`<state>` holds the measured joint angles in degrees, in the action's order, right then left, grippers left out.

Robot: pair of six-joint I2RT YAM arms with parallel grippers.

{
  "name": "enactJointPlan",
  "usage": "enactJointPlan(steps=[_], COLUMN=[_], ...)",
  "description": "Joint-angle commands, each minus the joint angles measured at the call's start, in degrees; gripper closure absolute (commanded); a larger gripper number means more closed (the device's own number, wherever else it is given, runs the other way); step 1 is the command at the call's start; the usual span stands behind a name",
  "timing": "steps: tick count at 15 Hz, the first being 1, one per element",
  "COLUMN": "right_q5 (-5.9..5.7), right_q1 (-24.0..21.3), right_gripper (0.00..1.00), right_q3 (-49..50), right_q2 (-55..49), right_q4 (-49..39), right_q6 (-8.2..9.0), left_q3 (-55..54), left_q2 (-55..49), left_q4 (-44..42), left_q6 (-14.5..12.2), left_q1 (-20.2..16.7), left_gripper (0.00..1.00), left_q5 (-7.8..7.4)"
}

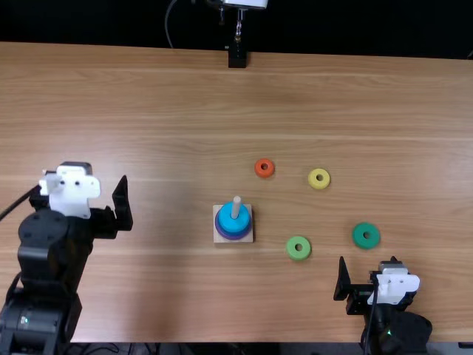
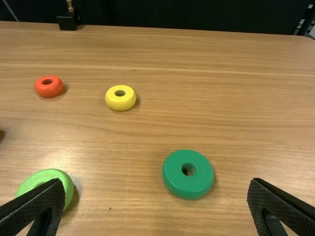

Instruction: Build the Hanoi tower: stack the rings onto the peg from bottom to top in this color order: purple, dark blue, light blue, dark green, light green, yellow, orange.

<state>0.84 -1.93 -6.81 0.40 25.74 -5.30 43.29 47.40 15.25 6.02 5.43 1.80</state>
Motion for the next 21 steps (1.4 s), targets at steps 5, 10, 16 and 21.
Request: enactJointPlan(steps=[5, 10, 16, 21], right_q5=[-0.53, -0.53, -0.53, -0.53], right_q1=[-0.7, -0.7, -0.7, -0.7], right_gripper=[0.00, 0.00, 0.00, 0.00], right_q3=[6.8, 6.8, 6.8, 6.8], right_q2=[-0.4, -0.4, -0.4, -0.4], right_q4=[3.5, 3.5, 3.5, 3.5], right_q6=[0.13, 0.03, 0.13, 0.13], left_q3=[-20.3, -30.8, -38.2, -41.5], left_q2=[-18.8, -31.4, -39.3, -44.2], left_q4=[-12.6, -13.7, -13.5, -9.7], left_q6=[-1.4, -1.5, -1.4, -1.3], left_q1=[-3.0, -3.4, -3.5, -4.0], left_gripper=[0.00, 0.00, 0.00, 0.00], left_q5=[0.73, -0.22, -4.44, -5.18])
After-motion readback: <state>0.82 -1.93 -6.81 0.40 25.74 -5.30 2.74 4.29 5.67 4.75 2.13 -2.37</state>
